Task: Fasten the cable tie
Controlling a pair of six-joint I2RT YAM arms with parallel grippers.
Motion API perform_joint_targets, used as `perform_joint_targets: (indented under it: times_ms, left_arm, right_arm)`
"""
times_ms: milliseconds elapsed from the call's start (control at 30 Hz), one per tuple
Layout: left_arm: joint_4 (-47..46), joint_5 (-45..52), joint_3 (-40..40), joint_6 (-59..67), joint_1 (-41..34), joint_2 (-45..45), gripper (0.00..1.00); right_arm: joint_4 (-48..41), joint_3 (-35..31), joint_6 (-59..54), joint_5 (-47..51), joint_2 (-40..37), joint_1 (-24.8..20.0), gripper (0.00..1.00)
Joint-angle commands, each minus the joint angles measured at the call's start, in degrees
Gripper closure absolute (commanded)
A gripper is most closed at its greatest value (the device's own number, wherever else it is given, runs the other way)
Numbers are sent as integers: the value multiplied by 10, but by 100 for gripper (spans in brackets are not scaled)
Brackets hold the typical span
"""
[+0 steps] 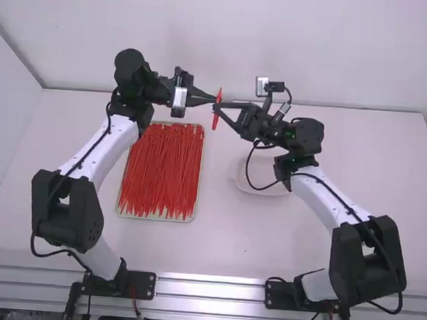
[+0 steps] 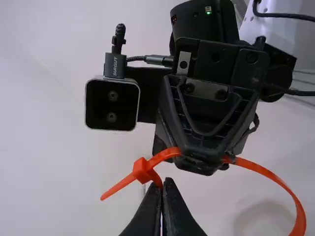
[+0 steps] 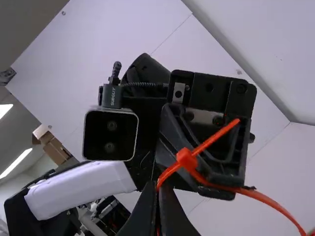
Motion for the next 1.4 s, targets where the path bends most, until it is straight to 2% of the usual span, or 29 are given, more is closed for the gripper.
perform_joint_targets:
  times_ms: [0, 300, 600, 867, 933, 967, 1000, 1033, 1367]
  left_arm:
    - [10, 36, -14, 10, -15, -2, 99]
    - [75, 36, -17, -35, -30, -5, 99]
    - [175, 36, -71, -37, -33, -9, 99]
    - [306, 35, -91, -169, -24, -10, 99]
    - [344, 30, -91, -229, -19, -10, 99]
    - [348, 30, -91, -236, -18, -10, 99]
    - [359, 30, -91, -257, -16, -10, 99]
    - [372, 30, -91, -285, -13, -10, 99]
    - [391, 36, -91, -418, -12, -10, 99]
  right_arm:
    - [-1, 25, -4, 33, -3, -8, 100]
    - [-15, 25, -18, 37, -3, -11, 100]
    - [-5, 25, -11, 38, -3, -23, 100]
    - [-2, 25, -11, 45, -3, -21, 100]
    - [-4, 25, -14, 33, -3, -22, 88]
    - [-4, 25, -13, 30, -3, -22, 85]
    - [-4, 25, -13, 22, -3, -22, 72]
    - [-4, 25, -13, 15, -3, -22, 1]
    - [-4, 25, -11, 19, -3, -22, 1]
